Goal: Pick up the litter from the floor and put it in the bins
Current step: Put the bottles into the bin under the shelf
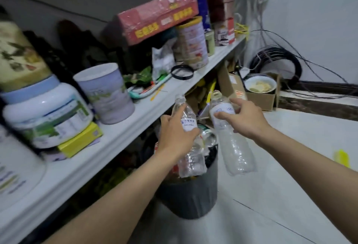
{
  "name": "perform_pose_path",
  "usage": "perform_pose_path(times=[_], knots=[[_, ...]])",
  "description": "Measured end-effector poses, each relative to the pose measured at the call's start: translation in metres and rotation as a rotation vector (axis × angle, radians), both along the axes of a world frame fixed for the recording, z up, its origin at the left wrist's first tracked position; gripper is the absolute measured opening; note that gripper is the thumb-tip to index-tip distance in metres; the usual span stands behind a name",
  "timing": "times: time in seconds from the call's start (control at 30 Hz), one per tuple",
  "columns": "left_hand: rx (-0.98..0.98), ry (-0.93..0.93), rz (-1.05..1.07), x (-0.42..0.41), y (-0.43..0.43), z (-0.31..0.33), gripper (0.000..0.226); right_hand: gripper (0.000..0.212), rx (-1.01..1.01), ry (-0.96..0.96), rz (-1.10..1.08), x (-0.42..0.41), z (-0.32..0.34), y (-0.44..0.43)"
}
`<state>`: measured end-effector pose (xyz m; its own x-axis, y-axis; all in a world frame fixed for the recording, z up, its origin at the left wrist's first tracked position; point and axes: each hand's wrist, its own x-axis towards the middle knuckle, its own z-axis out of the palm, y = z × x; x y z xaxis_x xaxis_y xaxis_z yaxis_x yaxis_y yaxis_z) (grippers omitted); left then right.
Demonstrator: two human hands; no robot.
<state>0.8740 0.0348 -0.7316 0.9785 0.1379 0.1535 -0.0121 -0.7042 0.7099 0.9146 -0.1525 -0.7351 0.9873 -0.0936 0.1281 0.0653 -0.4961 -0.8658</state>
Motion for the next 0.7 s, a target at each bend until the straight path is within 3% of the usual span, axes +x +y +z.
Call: perform_pose_path(times=[0.17,0.27,0.5,0.7], knots=[[0.007,0.025,0.029,-0.006,0.034,-0.015,0.076,0.091,0.01,0.032,0.06,0.008,0.005,0.043],[0.015,0.037,0.039,-0.006,0.043,-0.025,0.077,0.083,0.034,0.045,0.081,0.01,0.006,0.055],[0.096,-0.007,-0.053,-0.004,0.05,-0.031,0.075,0.09,0.001,0.028,0.069,0.017,0.011,0.059],[0.16,-0.05,-0.109,-0.001,0.054,-0.028,0.074,0.076,0.004,-0.035,0.039,0.025,0.023,0.052]])
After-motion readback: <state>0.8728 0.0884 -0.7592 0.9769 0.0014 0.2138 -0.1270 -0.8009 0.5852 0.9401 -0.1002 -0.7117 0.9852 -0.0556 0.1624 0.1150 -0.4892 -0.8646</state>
